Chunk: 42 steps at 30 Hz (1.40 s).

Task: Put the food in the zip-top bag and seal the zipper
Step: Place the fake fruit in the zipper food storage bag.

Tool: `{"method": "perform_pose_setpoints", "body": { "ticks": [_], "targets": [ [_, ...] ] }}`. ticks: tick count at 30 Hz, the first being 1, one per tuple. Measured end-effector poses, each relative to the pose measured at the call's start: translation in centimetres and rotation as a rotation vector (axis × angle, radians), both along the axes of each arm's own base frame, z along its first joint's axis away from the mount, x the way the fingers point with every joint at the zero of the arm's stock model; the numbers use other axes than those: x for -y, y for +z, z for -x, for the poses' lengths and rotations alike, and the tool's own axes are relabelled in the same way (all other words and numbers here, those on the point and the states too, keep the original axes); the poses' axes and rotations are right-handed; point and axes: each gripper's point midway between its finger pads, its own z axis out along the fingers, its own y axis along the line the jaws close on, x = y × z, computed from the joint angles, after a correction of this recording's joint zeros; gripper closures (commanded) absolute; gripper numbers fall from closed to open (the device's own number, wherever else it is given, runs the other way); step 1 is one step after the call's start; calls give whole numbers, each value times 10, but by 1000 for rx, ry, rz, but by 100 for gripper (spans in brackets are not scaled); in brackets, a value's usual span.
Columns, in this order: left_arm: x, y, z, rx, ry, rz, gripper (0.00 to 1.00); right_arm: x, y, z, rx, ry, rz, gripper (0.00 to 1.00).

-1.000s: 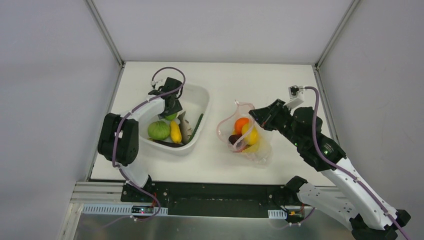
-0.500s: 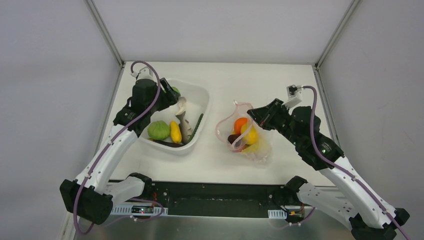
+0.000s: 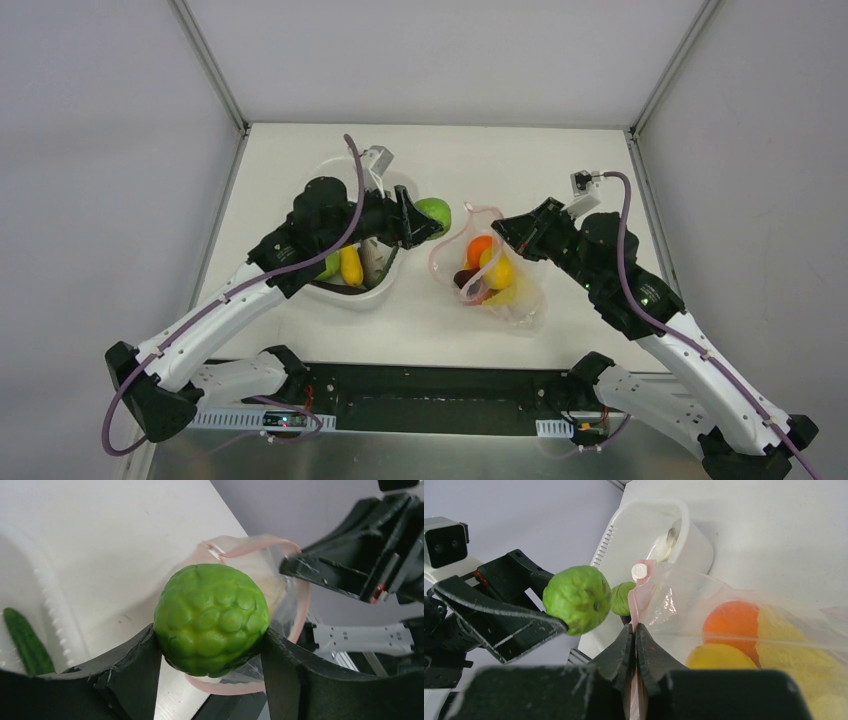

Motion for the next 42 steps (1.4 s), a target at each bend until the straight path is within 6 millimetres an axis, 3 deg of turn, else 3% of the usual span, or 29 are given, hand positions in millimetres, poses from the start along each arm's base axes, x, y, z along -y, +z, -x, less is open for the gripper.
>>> {"method": "perform_pose_setpoints", "body": {
  "ticks": [3, 10, 15, 22, 31, 42],
  "targets": [
    [20, 0, 15, 24, -107, -4, 64, -1, 0, 1, -3, 2, -4, 93],
    [58, -21, 48, 18, -310, -52, 64, -2, 1, 1, -6, 5, -13, 93],
    [80, -17, 54, 35, -365, -58, 63, -3, 1, 3, -11, 18, -21, 93],
    [92, -11, 41, 25, -318, -116, 63, 1, 9, 6, 8, 15, -41, 93],
    [89, -31, 8, -3, -130, -198, 60, -7, 20, 17, -7, 69, -125, 94],
    [104, -10, -4, 59, -92, -56, 52, -17, 28, 18, -56, 76, -313, 94]
  ]
}}
